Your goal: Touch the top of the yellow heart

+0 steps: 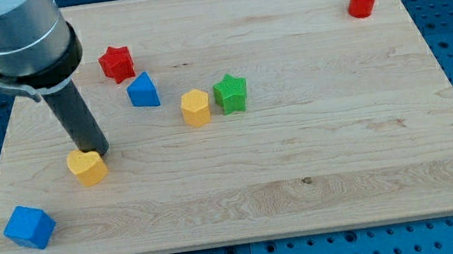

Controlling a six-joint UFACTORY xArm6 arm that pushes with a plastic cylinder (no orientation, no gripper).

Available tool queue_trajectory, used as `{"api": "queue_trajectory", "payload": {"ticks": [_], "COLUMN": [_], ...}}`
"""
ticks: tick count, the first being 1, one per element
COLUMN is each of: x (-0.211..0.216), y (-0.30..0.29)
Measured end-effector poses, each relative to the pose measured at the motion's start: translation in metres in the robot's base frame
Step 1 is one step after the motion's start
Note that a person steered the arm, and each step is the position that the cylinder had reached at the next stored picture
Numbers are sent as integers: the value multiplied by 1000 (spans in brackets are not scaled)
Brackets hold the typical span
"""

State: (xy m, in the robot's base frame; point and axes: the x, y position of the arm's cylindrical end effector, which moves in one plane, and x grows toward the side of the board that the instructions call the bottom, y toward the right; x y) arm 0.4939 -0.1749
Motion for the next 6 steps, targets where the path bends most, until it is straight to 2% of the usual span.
{"api": "queue_trajectory", "payload": {"ticks": [2, 3, 4, 5, 6], "x": [7, -44, -65, -61, -60], "y": [-33, -41, -64, -99, -99]}}
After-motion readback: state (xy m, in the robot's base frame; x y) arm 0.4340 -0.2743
